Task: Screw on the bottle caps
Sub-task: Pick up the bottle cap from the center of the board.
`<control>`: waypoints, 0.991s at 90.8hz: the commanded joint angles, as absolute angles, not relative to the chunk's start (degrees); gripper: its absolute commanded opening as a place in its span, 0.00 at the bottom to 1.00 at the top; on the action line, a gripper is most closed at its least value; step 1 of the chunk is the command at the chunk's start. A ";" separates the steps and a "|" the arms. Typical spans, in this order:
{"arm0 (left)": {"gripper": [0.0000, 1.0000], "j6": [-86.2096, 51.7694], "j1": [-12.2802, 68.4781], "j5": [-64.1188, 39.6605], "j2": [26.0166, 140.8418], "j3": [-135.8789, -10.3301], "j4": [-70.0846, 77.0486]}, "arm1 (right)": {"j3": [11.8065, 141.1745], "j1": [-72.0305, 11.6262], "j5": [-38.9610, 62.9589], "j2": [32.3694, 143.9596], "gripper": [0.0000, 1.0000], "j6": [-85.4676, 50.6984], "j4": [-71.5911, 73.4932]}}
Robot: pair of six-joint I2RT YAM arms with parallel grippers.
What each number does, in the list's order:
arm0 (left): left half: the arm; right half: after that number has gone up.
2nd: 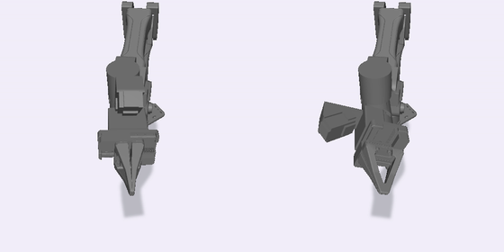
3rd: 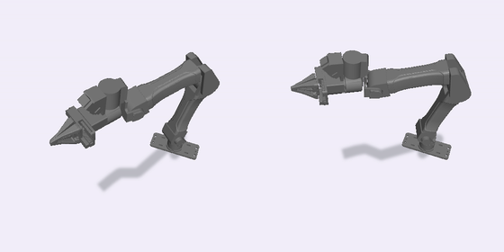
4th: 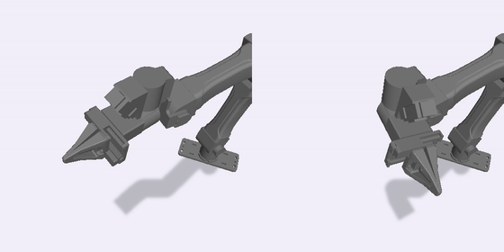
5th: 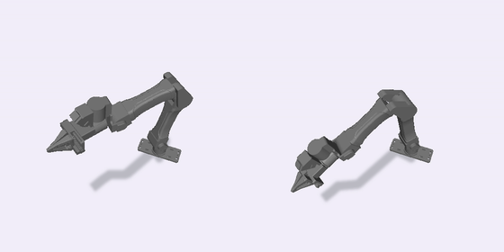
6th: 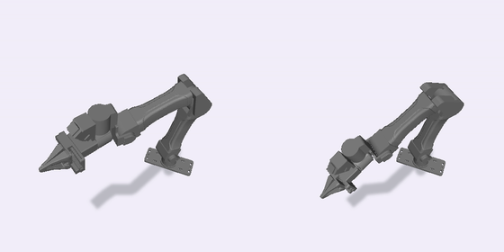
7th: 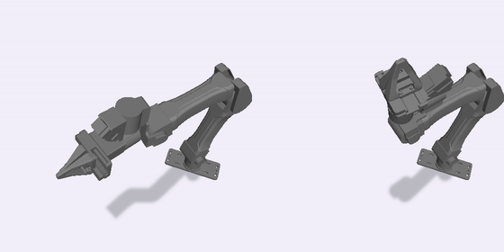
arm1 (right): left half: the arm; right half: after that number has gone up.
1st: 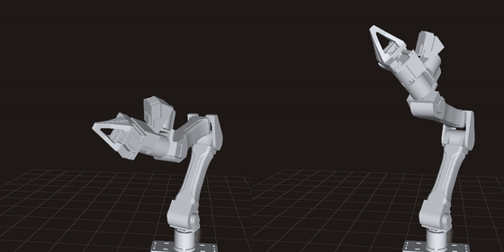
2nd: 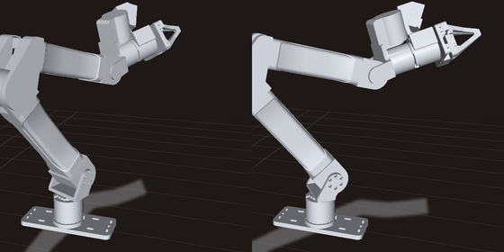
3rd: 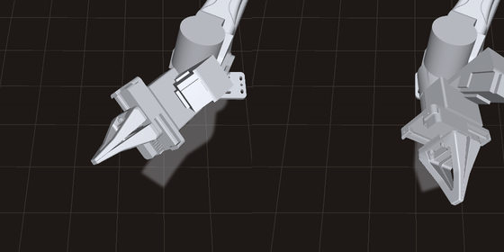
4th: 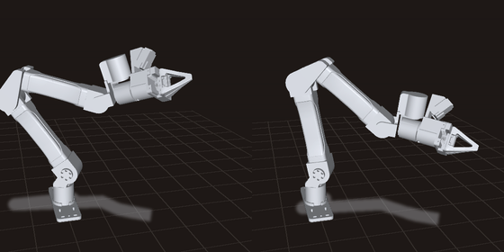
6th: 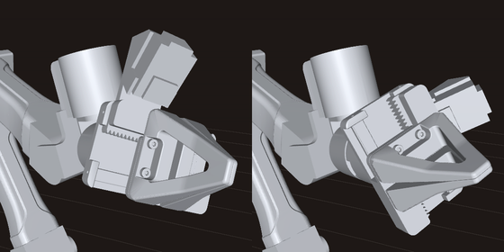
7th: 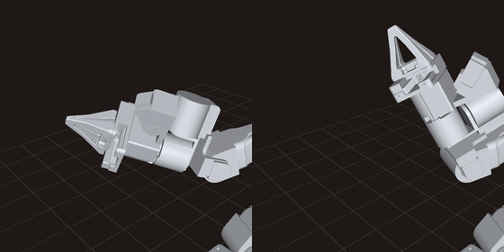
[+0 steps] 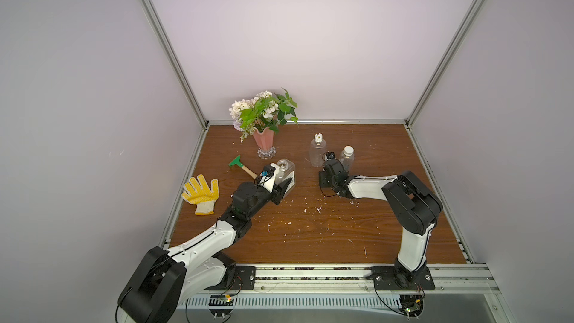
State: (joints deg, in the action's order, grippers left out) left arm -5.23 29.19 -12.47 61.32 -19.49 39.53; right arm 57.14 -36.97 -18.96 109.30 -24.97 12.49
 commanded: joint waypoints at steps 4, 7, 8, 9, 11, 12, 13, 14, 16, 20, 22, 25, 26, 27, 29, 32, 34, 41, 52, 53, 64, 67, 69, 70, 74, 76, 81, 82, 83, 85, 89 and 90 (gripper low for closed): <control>0.48 -4.21 29.68 -12.00 60.13 -20.32 40.18 | 58.84 -37.18 -20.38 111.24 0.61 -26.66 10.64; 0.48 -4.20 29.69 -12.05 60.12 -20.30 40.17 | 59.11 -37.19 -20.49 111.48 0.61 -26.93 10.57; 0.48 -4.21 29.70 -12.09 60.12 -20.30 40.17 | 59.22 -37.18 -20.57 111.64 0.61 -27.04 10.51; 0.47 -4.17 29.66 -12.11 60.12 -20.30 40.17 | 59.27 -37.18 -20.61 111.76 0.61 -27.15 10.44; 0.47 -4.14 29.63 -12.06 60.12 -20.30 40.17 | 59.42 -37.18 -20.71 111.92 0.61 -27.33 10.37; 0.48 -4.14 29.67 -12.05 60.07 -20.30 40.12 | 59.59 -37.18 -20.73 112.03 0.61 -27.42 10.33; 0.48 -4.09 29.69 -12.05 60.05 -20.30 40.10 | 59.68 -37.18 -20.78 112.18 0.61 -27.51 10.30; 0.48 -4.11 29.70 -12.04 60.04 -20.30 40.09 | 59.77 -37.18 -20.76 112.30 0.61 -27.60 10.25; 0.47 -4.08 29.66 -12.02 60.03 -20.35 40.08 | 59.96 -37.18 -20.79 112.49 0.61 -27.71 10.16; 0.48 -4.00 29.64 -12.05 60.03 -20.38 40.03 | 60.39 -37.18 -21.02 112.88 0.61 -27.97 10.01; 0.48 -3.99 29.67 -12.00 60.03 -20.32 40.00 | 60.56 -37.18 -21.08 113.10 0.61 -28.13 9.89; 0.48 -3.96 29.66 -11.98 60.01 -20.31 39.99 | 60.86 -37.10 -21.42 113.42 0.62 -28.35 9.65; 0.48 -3.96 29.68 -12.01 60.02 -20.30 39.99 | 60.93 -37.14 -21.48 113.49 0.62 -28.41 9.53; 0.47 -3.91 29.69 -11.94 60.02 -20.30 39.99 | 61.01 -37.11 -21.64 113.52 0.62 -28.49 9.47; 0.48 -3.88 29.70 -12.02 60.03 -20.35 39.95 | 61.17 -37.12 -21.76 113.72 0.62 -28.59 9.29; 0.48 -3.86 29.71 -12.06 60.01 -20.32 39.91 | 61.41 -36.99 -22.13 113.99 0.62 -28.75 9.04; 0.47 -3.86 29.71 -12.05 60.02 -20.33 39.90 | 61.54 -36.98 -22.30 114.15 0.62 -28.92 8.90; 0.47 -3.78 29.71 -12.05 60.03 -20.35 39.90 | 61.82 -36.80 -22.49 114.55 0.65 -29.12 8.71; 0.48 -3.67 29.71 -12.13 60.20 -20.32 39.90 | 61.88 -36.32 -22.73 114.99 0.67 -29.47 8.77; 0.48 -3.68 29.71 -12.13 60.25 -20.31 39.90 | 61.88 -36.22 -22.75 115.02 0.67 -29.46 8.78; 0.48 -3.57 29.67 -12.23 60.42 -20.33 39.90 | 62.32 -35.84 -22.51 115.72 0.67 -28.96 8.92; 0.48 -3.53 29.66 -12.20 60.51 -20.36 39.90 | 62.53 -35.80 -22.50 115.97 0.67 -28.80 8.88; 0.48 -3.52 29.65 -12.17 60.54 -20.32 39.90 | 62.68 -35.71 -22.63 116.14 0.67 -28.76 8.79; 0.47 -3.52 29.65 -12.15 60.55 -20.35 39.90 | 62.76 -35.70 -22.61 116.21 0.67 -28.75 8.75; 0.48 -3.54 29.70 -12.21 60.56 -20.33 39.90 | 63.03 -35.45 -22.73 116.49 0.67 -28.74 8.71; 0.48 -3.52 29.71 -12.22 60.56 -20.33 39.90 | 63.13 -35.36 -22.75 116.62 0.67 -28.74 8.77; 0.48 -3.50 29.70 -12.26 60.56 -20.27 39.87 | 63.39 -35.10 -22.35 117.00 0.67 -28.74 8.85; 0.48 -3.51 29.66 -12.24 60.56 -20.29 39.88 | 63.43 -35.04 -22.25 117.12 0.67 -28.70 8.91; 0.48 -3.47 29.68 -12.27 60.56 -20.29 39.89 | 63.49 -35.01 -22.20 117.18 0.67 -28.63 8.94; 0.48 -3.44 29.70 -12.30 60.56 -20.26 39.83 | 63.64 -34.92 -22.10 117.47 0.67 -28.54 8.94; 0.48 -3.41 29.68 -12.21 60.55 -20.24 39.82 | 63.93 -34.74 -21.89 117.78 0.67 -28.52 8.88; 0.48 -3.42 29.70 -12.17 60.55 -20.23 39.82 | 64.00 -34.68 -21.84 117.82 0.67 -28.45 8.92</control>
State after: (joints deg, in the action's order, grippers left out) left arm -4.21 29.19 -12.36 60.80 -19.51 39.24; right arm 63.83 -35.55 -23.18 115.15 -27.53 12.84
